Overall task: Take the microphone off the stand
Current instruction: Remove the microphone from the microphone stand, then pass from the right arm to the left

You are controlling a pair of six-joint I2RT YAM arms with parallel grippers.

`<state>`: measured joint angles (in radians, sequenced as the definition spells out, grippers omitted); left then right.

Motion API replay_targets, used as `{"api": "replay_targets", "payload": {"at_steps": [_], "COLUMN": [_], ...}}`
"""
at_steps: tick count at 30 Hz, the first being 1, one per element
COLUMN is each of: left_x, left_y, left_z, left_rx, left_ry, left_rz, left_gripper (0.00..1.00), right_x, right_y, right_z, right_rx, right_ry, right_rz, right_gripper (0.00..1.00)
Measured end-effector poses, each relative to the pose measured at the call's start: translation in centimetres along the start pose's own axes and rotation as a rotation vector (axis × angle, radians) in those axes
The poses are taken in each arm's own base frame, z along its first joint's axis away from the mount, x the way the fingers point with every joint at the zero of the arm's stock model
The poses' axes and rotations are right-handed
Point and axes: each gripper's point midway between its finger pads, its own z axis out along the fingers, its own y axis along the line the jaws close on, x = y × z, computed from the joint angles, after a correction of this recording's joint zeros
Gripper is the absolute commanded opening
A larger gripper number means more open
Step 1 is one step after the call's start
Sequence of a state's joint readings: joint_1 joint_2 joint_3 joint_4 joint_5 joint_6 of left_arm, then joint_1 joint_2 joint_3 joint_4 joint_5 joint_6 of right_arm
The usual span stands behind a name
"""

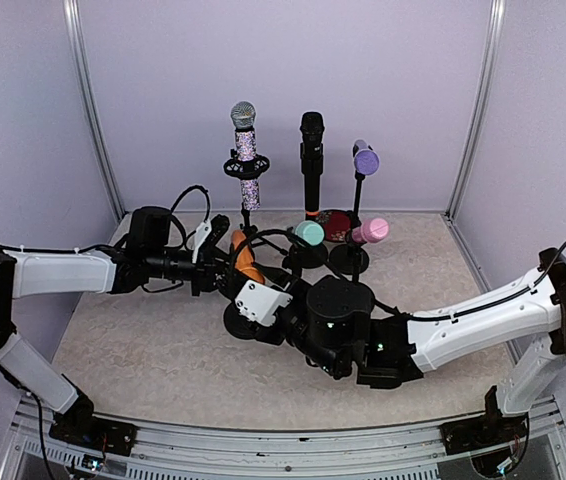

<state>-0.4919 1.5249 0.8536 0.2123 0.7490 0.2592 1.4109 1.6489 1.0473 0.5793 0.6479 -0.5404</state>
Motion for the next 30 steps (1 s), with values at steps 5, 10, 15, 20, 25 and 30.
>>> {"api": "replay_targets", "payload": {"at_steps": [5, 10, 15, 20, 25, 30], "left_x": [0.2, 0.6, 0.7, 1.0, 0.6, 2.8], "left_y": [0.3, 0.6, 0.8, 2.1, 7.0, 8.6], "left_z": [0.2, 0.4, 0.4, 0.1, -1.8, -3.0], "left_rx": [-0.011, -0.022, -0.034, -0.082, -0.277, -0.356], "left_ry": [0.007, 0.017, 0.020, 0.029, 0.023, 0.104], "left_rz": [-0.004, -0.011, -0.015, -0.037, -0.083, -0.121], "left_gripper": [0.00, 0.00, 0.00, 0.00, 0.32, 0.95], "right_x": [0.0, 0.0, -0.5, -2.1, -9.2, -11.6], "right_y": [0.0, 0.2, 0.3, 0.7, -0.4, -2.6], "right_z": [-0.3, -0.5, -1.0, -2.2, -6.7, -8.0], "right_rx": [-0.003, -0.007, -0.012, -0.026, -0.047, -0.016], "right_ry": [0.003, 0.003, -0.005, -0.035, -0.227, -0.291], "right_rz": [0.004, 0.004, 0.008, 0.019, 0.133, 0.203], "right_gripper": [0.00, 0.00, 0.00, 0.00, 0.00, 0.00]}}
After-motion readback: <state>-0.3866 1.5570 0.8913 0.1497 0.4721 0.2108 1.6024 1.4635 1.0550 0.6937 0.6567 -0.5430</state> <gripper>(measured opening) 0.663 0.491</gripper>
